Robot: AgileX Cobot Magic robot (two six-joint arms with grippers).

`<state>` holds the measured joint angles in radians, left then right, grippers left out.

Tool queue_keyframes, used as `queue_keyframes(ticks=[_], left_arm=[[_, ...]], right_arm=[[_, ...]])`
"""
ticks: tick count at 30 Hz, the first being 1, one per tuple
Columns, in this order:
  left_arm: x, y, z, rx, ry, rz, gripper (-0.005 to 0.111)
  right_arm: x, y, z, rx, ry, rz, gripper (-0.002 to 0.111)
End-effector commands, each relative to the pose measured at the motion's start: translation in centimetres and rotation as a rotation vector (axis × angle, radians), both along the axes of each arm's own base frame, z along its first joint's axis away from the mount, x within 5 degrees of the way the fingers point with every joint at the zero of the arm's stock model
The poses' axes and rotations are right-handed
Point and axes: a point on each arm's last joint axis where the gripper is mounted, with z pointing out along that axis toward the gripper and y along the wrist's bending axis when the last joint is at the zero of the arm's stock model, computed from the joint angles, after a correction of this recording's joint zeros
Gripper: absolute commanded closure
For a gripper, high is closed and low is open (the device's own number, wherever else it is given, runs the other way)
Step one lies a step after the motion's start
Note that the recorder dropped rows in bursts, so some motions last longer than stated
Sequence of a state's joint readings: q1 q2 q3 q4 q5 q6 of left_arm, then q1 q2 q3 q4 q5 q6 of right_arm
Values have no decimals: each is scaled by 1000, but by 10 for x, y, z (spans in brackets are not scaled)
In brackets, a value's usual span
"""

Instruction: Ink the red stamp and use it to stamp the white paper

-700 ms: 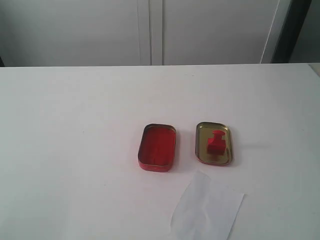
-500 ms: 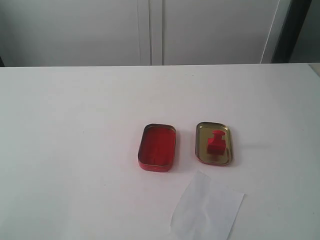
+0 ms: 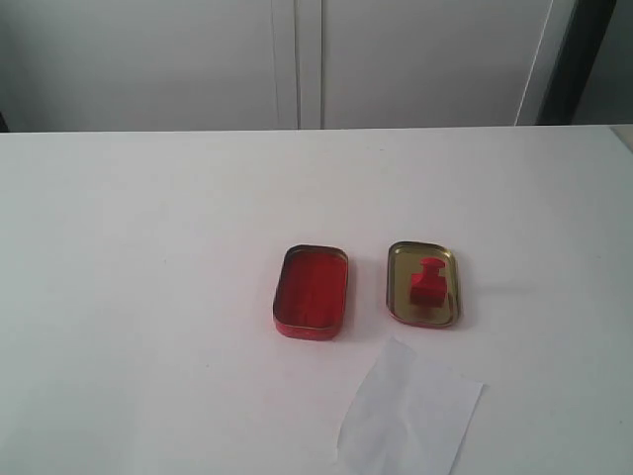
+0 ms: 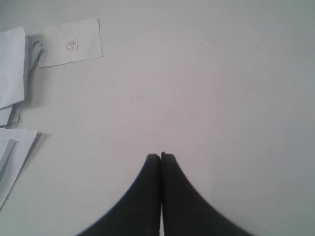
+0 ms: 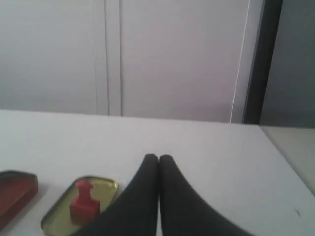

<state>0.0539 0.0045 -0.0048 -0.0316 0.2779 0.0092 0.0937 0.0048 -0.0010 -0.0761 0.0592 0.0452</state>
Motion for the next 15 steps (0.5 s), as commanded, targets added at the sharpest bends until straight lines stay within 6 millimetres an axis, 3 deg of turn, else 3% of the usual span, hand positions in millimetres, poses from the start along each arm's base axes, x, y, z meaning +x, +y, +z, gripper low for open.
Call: queue_keyframes(ticks=[1,15], left_arm=[[0,0,-1,-13,-1,-3,107],[0,0,-1,-13,-1,-3,107]], right_arm=[[-2,1,13,14,-143,17,108],[-2,1,16,17,-179,20,108]])
